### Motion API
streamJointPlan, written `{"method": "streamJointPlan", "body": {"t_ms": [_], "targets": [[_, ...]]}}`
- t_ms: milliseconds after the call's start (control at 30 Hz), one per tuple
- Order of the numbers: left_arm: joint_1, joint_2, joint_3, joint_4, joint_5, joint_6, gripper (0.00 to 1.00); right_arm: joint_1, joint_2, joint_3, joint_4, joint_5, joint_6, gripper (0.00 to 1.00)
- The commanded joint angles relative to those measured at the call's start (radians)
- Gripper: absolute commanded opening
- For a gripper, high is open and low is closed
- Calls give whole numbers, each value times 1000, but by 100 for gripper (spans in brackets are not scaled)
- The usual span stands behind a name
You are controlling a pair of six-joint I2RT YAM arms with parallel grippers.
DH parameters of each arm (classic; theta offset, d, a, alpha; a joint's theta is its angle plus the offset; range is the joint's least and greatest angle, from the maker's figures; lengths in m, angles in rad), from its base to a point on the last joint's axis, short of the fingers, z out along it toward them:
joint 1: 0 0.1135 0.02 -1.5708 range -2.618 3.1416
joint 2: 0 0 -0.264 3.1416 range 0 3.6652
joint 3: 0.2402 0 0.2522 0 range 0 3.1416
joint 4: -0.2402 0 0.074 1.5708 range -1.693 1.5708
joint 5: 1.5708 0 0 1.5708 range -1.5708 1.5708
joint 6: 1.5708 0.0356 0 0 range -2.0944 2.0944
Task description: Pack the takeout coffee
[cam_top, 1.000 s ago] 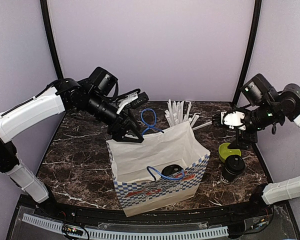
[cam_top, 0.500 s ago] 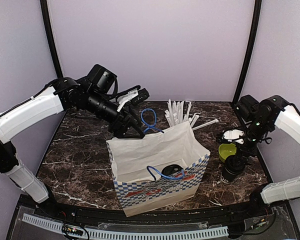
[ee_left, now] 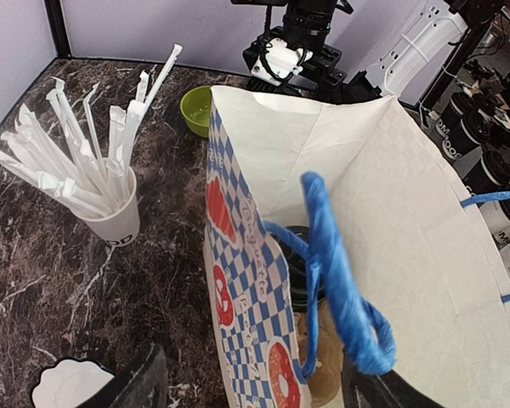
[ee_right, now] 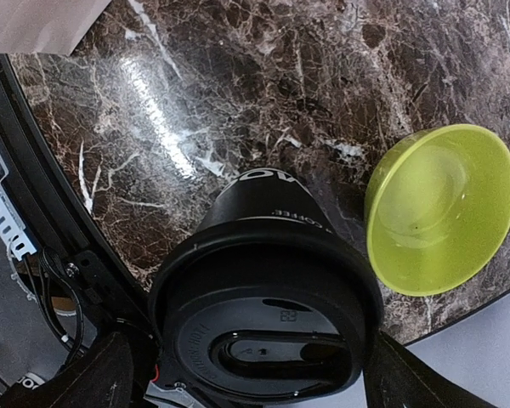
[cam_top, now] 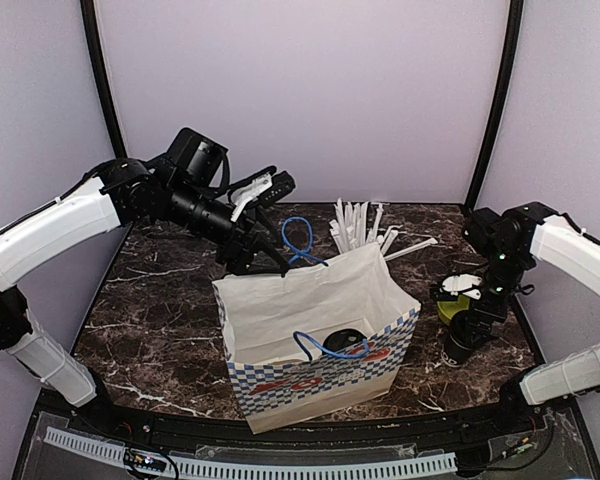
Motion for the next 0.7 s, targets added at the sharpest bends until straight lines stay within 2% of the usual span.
{"method": "streamJointPlan", "body": {"t_ms": [0, 433, 667], "targets": [[-7, -37, -16, 15, 9, 7, 72, -7, -24, -32, 35, 6, -3, 92], [-6, -35, -23, 19, 10, 2, 72, -7, -49, -52, 62, 8, -8, 70], [-7, -39, -14, 15, 1, 2, 72, -7, -72, -8, 5, -51, -21, 57]]}}
